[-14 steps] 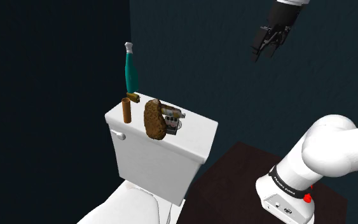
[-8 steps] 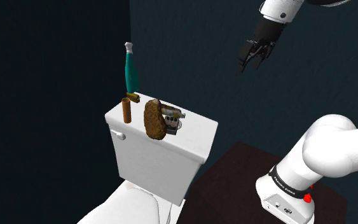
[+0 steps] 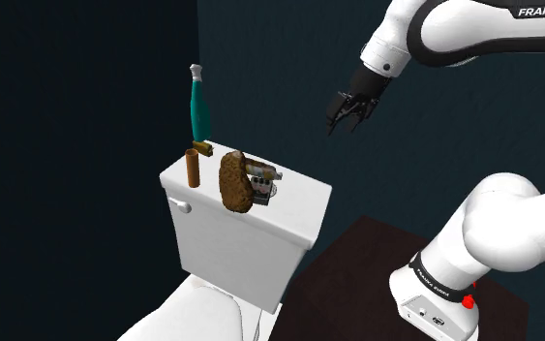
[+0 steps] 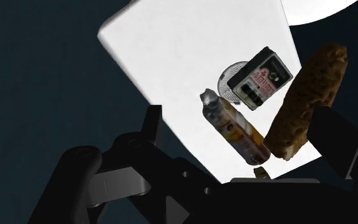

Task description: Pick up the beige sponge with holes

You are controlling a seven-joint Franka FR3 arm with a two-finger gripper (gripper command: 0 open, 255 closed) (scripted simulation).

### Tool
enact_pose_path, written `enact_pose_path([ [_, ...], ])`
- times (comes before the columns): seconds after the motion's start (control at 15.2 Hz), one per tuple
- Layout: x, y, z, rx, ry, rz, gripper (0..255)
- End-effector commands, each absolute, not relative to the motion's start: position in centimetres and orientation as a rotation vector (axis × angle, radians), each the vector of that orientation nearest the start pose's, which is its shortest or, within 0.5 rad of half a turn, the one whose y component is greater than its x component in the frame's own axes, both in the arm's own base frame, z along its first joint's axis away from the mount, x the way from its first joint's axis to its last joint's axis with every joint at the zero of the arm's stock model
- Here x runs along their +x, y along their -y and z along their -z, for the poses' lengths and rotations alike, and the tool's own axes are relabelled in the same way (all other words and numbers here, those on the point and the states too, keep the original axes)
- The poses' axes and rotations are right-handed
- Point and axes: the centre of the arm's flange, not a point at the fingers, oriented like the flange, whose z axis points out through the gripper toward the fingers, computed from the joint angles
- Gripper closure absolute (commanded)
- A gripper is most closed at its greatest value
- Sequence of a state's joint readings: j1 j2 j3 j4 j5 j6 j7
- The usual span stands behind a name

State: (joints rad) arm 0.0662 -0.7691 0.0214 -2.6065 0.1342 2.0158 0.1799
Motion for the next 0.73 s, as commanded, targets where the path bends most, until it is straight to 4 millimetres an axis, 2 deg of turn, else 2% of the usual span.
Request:
enact_pose_path([
  [0.0, 34.3, -5.1, -48.8, -2.954, -0.217, 0.28, 0],
  [0.66, 39.3, -11.3, -40.1, -2.778, -0.21, 0.411, 0],
])
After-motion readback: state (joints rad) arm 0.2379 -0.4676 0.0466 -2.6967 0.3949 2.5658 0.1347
